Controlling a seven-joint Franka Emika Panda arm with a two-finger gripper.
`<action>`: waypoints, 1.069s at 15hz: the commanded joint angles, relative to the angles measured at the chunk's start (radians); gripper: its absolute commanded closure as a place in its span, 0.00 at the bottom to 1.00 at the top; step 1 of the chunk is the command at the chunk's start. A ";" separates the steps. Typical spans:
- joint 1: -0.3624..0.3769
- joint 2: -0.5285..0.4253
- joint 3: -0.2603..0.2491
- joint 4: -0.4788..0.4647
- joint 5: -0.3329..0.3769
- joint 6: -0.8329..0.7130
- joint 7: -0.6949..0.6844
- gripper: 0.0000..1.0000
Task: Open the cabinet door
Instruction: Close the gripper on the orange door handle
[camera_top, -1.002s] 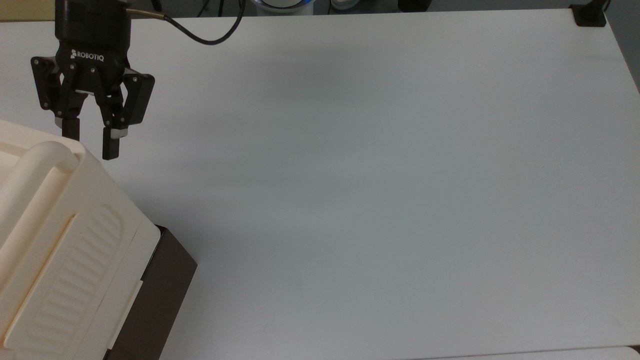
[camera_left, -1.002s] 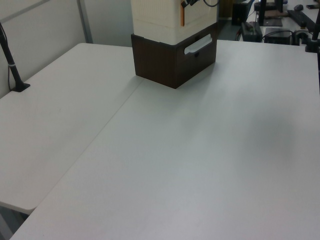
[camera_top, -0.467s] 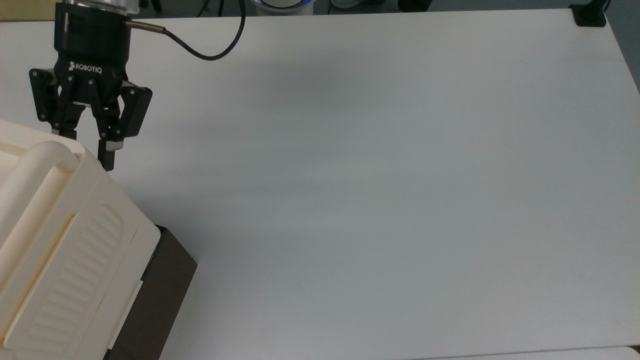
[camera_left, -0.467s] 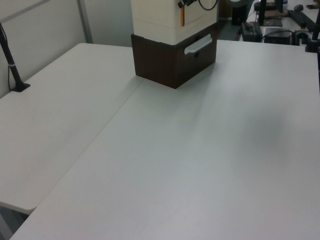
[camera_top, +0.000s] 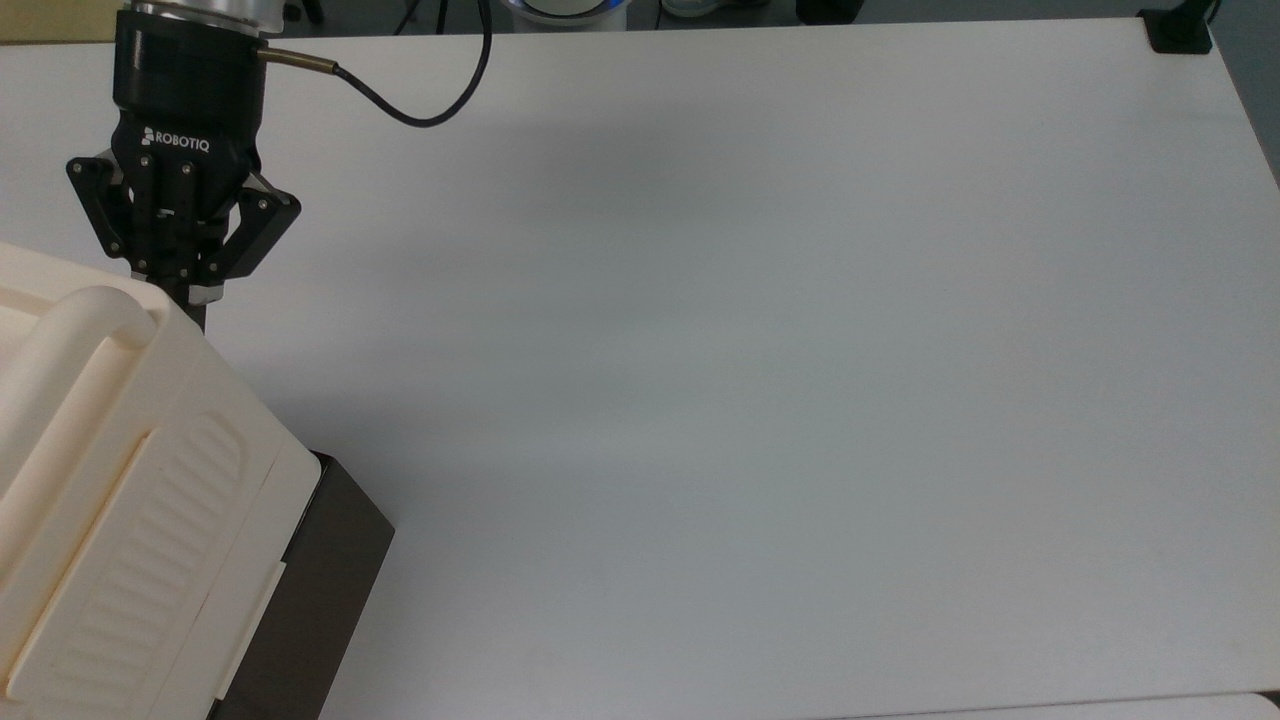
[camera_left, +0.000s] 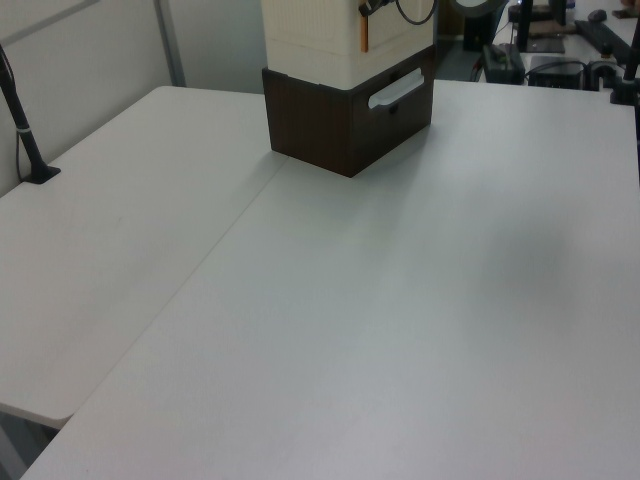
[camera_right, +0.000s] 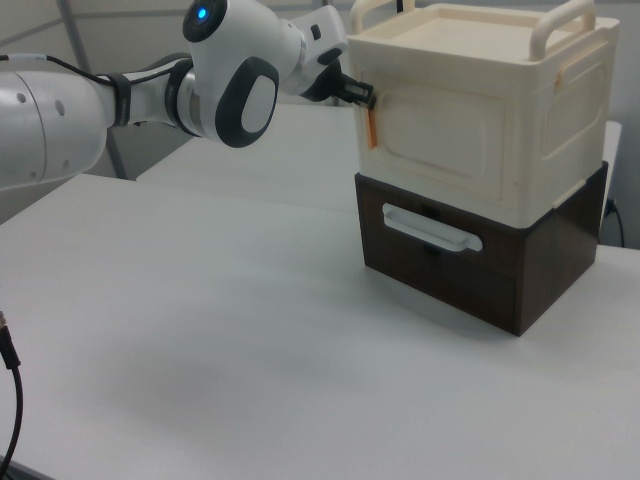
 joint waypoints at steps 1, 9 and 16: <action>0.001 0.010 -0.005 0.008 -0.021 0.022 0.016 0.99; -0.014 -0.019 -0.002 -0.067 -0.024 0.005 0.014 0.98; -0.028 -0.080 0.001 -0.081 -0.024 -0.119 0.007 0.98</action>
